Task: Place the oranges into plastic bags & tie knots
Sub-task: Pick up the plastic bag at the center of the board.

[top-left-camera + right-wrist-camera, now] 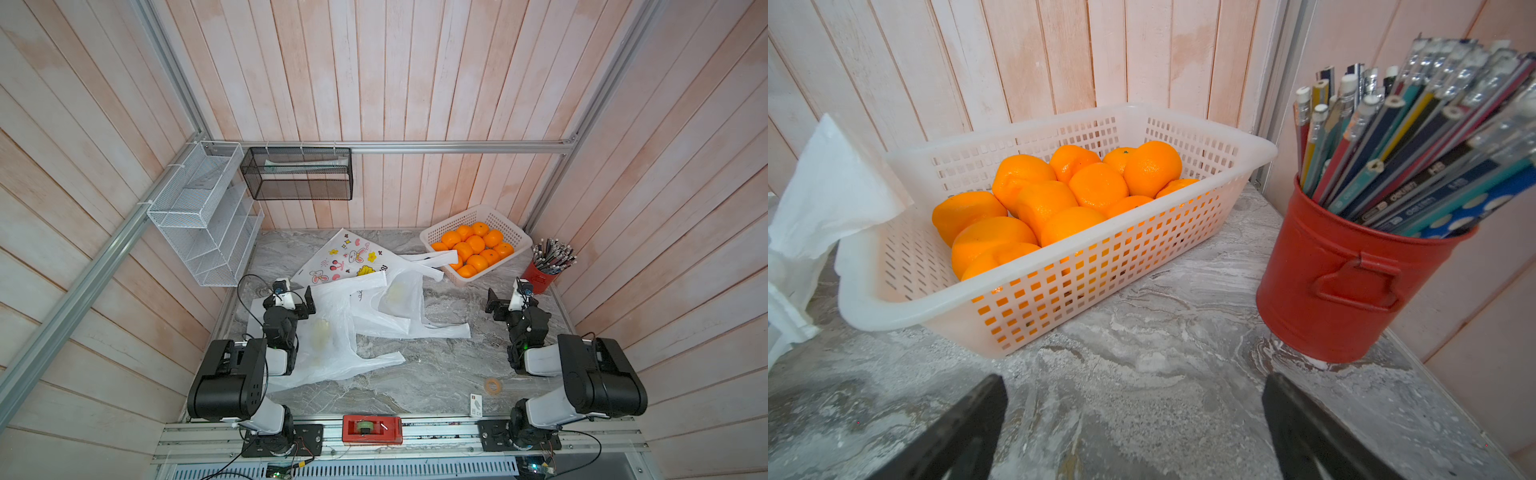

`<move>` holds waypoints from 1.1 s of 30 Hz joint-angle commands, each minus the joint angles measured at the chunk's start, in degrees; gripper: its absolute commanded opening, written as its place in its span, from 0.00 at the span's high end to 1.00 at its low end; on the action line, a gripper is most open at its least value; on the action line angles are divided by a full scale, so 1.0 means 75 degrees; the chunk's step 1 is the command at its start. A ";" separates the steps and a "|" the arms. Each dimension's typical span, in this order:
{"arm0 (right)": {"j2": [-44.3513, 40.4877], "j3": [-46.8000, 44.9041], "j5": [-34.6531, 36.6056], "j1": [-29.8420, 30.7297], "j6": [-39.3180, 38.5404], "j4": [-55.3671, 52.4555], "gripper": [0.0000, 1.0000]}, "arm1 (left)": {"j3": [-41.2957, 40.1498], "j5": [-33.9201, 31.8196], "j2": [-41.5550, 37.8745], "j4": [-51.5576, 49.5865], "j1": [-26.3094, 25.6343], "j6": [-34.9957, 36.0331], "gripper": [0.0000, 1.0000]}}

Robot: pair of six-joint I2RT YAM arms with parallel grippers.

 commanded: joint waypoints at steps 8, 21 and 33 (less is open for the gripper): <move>0.0022 0.0124 0.0097 0.0053 0.0071 -0.0037 0.02 | 0.0081 -0.0073 0.0041 -0.0036 -0.0028 0.0048 0.00; -0.0104 0.0007 0.0303 0.0049 0.0141 0.0121 0.02 | -0.0268 -0.0022 -0.0354 0.0333 -0.0018 0.0055 0.00; -0.3582 0.0907 0.0094 0.0086 0.2003 -0.4766 0.02 | 0.0853 0.0287 -0.4379 -0.5148 -0.0044 -0.1978 0.00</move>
